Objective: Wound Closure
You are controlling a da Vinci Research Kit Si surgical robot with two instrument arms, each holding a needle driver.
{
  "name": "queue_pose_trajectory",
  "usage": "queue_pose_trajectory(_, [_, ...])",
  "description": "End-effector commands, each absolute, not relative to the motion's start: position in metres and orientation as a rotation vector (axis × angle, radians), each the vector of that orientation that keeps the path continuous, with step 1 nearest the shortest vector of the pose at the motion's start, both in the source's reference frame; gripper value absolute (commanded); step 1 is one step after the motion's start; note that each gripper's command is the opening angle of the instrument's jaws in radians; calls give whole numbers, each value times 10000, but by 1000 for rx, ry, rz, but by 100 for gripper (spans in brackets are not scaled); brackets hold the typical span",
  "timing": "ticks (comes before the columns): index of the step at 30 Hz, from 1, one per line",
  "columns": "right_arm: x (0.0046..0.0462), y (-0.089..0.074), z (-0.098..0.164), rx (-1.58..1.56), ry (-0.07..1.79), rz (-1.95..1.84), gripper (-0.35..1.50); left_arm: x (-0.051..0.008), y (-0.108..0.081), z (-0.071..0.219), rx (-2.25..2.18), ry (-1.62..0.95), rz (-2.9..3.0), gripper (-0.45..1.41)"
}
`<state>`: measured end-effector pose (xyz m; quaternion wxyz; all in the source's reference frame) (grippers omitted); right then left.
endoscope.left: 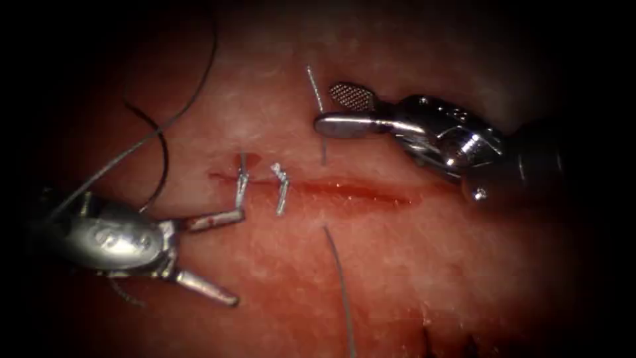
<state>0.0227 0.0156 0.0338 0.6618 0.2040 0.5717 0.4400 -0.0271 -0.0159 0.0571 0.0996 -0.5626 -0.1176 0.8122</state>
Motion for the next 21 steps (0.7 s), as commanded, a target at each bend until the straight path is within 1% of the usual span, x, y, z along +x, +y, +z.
queue_pose_trajectory(1, [225,144,341,459,1286,1004,133,-278,-174,572,-1681,-340,2428,35])
queue_pose_trajectory(2, [225,144,341,459,1286,1004,133,-278,-174,572,-1681,-340,2428,35])
queue_pose_trajectory(4, [215,140,340,454,1285,1008,133,-293,-178,561,-1730,-254,2503,29])
queue_pose_trajectory(8, [204,133,338,442,1289,1014,133,-316,-173,543,-1776,-101,2542,29])
queue_pose_trajectory(10, [202,131,337,436,1291,1010,133,-321,-172,540,-1779,-50,2544,30])
queue_pose_trajectory(12, [199,126,335,434,1290,1012,133,-333,-172,536,-1755,70,2574,30])
queue_pose_trajectory(13, [199,126,335,434,1290,1012,133,-333,-172,536,-1755,70,2574,30])
queue_pose_trajectory(15, [198,124,333,427,1289,1009,133,-343,-170,537,-1710,173,2588,35])
queue_pose_trajectory(17, [198,123,334,426,1289,1009,133,-350,-170,538,-1718,253,2598,35])
queue_pose_trajectory(21, [198,123,334,425,1289,1009,131,-356,-179,540,-1725,336,2651,37])
